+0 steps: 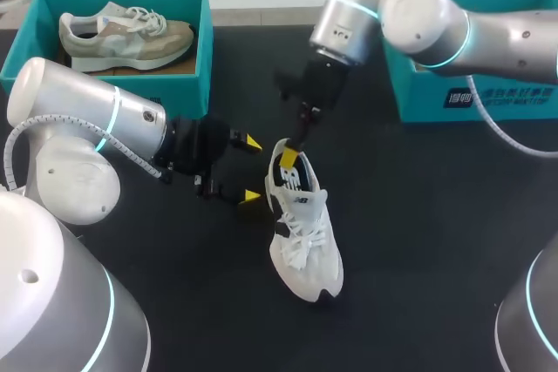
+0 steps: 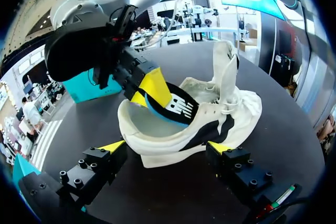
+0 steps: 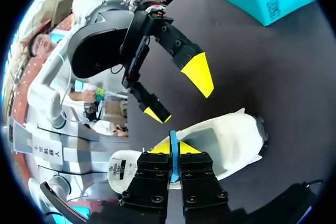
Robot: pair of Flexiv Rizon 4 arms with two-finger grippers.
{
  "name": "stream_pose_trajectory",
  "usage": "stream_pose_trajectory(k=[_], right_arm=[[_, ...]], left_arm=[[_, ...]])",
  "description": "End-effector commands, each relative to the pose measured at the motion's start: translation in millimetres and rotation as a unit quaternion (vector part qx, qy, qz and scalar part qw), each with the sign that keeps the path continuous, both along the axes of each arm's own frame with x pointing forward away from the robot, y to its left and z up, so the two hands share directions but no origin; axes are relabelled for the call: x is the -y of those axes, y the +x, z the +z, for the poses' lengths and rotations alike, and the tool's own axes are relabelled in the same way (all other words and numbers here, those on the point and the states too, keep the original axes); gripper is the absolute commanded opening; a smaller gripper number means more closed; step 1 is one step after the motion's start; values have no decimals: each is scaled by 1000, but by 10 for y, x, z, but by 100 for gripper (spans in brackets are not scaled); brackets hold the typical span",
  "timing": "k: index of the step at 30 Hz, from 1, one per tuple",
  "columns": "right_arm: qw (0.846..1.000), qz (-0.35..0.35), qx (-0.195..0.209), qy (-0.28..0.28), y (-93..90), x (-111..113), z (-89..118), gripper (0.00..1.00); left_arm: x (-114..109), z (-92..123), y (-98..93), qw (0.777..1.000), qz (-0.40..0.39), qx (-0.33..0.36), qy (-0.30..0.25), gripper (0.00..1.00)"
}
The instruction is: Take the shoe out of the shoebox, open the shoe tongue, remove and reinsert the insole, then place the shoe into the shoebox
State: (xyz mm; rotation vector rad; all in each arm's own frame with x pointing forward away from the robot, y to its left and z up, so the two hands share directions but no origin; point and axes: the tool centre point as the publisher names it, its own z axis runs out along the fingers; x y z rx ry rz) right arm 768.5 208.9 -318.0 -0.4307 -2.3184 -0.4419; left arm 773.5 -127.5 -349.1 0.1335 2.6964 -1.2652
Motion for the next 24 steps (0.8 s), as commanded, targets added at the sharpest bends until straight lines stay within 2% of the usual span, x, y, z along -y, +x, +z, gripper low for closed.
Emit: stream_pose_trajectory(k=[1, 6, 15, 19, 21, 24], right_arm=[[1000, 3, 0, -3, 45, -33, -33, 22], [1000, 0, 10, -6, 34, -15, 67, 35], [998, -3, 58, -3, 167, -38, 331, 39], [996, -13, 85, 16, 245, -57, 528, 38], [993, -41, 105, 45, 265, -29, 674, 38], [989, -72, 122, 47, 247, 13, 858, 36]], left_arm=[[16, -4, 6, 1000, 0, 0, 2, 100], [16, -4, 6, 1000, 0, 0, 2, 100], [16, -4, 6, 1000, 0, 0, 2, 100], [16, -4, 6, 1000, 0, 0, 2, 100], [16, -4, 6, 1000, 0, 0, 2, 100], [16, -4, 6, 1000, 0, 0, 2, 100]])
